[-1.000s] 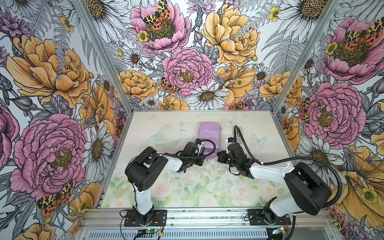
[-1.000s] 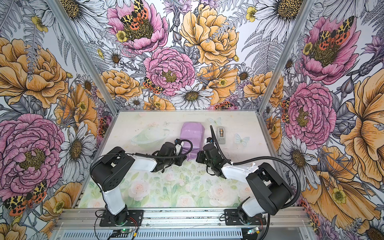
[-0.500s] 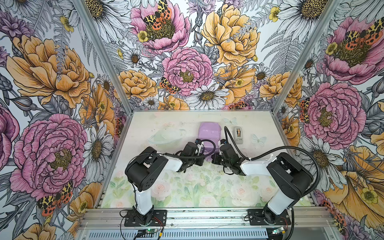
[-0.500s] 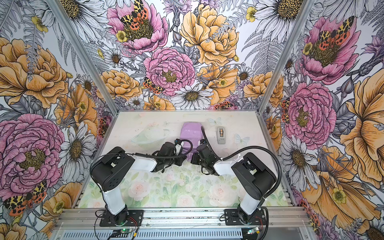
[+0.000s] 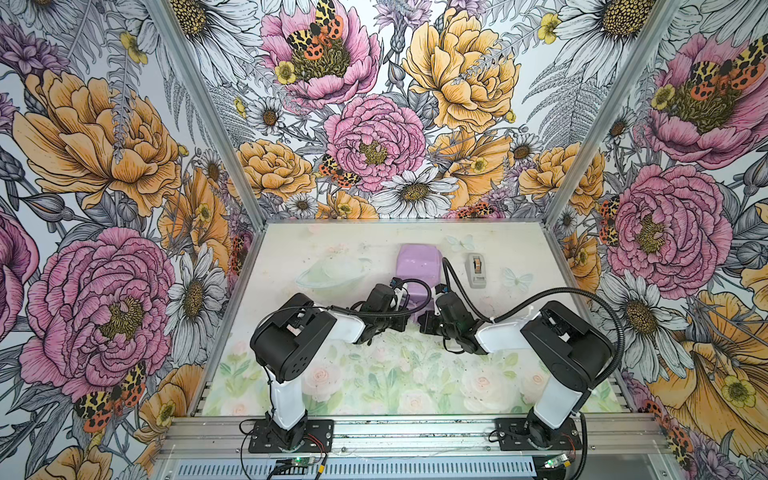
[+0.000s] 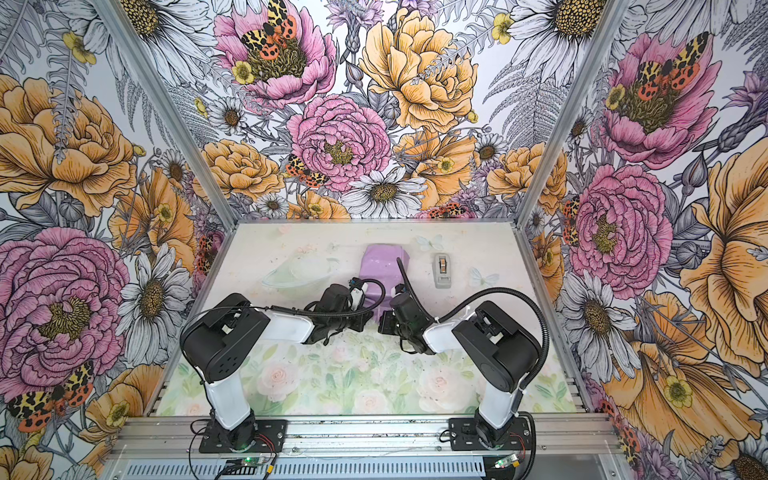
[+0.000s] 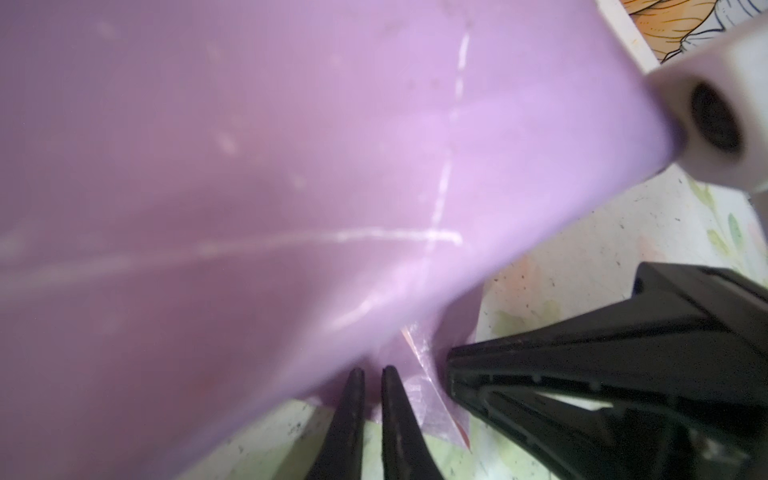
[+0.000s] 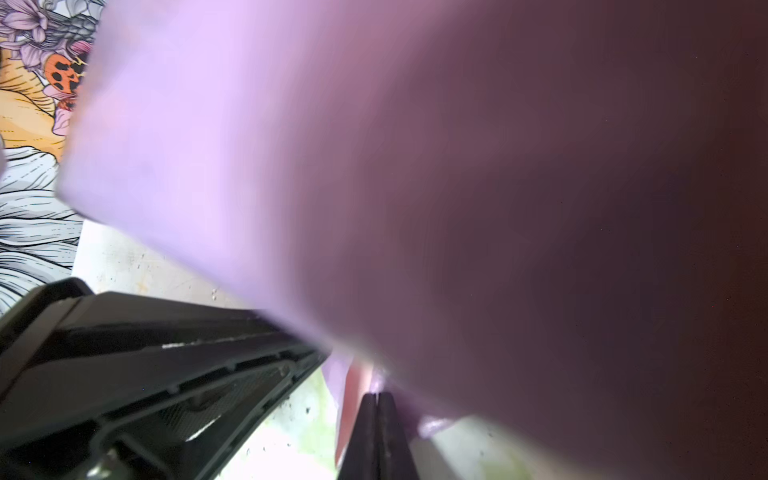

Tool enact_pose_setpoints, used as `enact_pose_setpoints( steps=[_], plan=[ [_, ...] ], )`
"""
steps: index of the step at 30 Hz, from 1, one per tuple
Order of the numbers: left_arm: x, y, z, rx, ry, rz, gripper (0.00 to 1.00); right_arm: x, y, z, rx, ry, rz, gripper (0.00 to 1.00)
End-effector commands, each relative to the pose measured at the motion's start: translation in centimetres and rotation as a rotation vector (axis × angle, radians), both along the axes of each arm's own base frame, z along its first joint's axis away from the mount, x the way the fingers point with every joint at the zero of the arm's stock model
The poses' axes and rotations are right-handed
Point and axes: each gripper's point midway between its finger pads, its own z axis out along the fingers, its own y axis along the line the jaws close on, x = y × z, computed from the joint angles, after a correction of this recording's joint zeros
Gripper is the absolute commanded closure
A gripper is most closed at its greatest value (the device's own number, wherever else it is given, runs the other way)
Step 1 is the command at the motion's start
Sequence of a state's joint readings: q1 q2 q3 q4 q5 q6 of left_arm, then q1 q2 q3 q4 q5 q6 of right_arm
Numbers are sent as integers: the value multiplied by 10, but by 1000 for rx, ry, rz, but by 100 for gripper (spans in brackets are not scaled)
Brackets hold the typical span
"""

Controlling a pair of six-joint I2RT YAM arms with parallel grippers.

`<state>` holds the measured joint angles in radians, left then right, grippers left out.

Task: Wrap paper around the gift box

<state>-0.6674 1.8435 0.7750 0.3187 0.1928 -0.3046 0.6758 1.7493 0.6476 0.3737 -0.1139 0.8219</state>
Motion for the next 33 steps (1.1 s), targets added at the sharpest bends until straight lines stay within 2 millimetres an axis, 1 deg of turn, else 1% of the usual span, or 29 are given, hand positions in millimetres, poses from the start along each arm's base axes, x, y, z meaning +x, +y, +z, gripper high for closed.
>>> enact_pose_setpoints(
  steps=[1,3,5,7,9,10,11,15,17,20,22,24,26,27,28,31,33],
  plan=[
    [-5,9,-22,54,50,11,87,-14,0,-17,-11,47,37,100],
    [-4,9,-21,51,49,9,88,-17,4,-19,-3,57,56,100],
    [-4,7,-19,46,44,7,88,-19,7,-16,8,49,76,100],
    [-3,5,-14,36,33,-3,88,-19,10,-6,24,19,89,98],
    [-4,4,-4,26,10,-12,87,-17,6,9,37,-21,77,93],
    [-4,5,-3,28,6,-14,85,-16,3,17,43,-31,70,91],
    [-2,3,17,4,-35,-19,82,-15,-1,24,52,-34,64,88],
    [-8,4,45,3,-107,-68,75,-7,-19,55,65,-48,28,68],
    [-13,4,59,20,-160,-102,72,-1,-31,68,47,-42,5,62],
    [-24,3,75,85,-247,-194,69,6,-49,80,11,-23,-39,57],
    [-32,1,78,155,-292,-286,68,10,-57,84,0,-13,-61,57],
    [-45,-3,74,248,-333,-425,67,13,-62,87,25,2,-80,56],
    [-61,-8,65,356,-366,-569,64,17,-65,91,54,13,-93,56],
    [-65,-11,61,401,-387,-621,63,17,-66,92,59,13,-96,57],
    [-71,-12,55,464,-411,-685,59,19,-67,94,61,10,-102,56],
    [-70,-12,39,636,-493,-783,56,22,-71,95,70,2,-107,57],
    [-68,-13,32,678,-498,-829,56,22,-73,94,85,2,-112,56]
  ],
)
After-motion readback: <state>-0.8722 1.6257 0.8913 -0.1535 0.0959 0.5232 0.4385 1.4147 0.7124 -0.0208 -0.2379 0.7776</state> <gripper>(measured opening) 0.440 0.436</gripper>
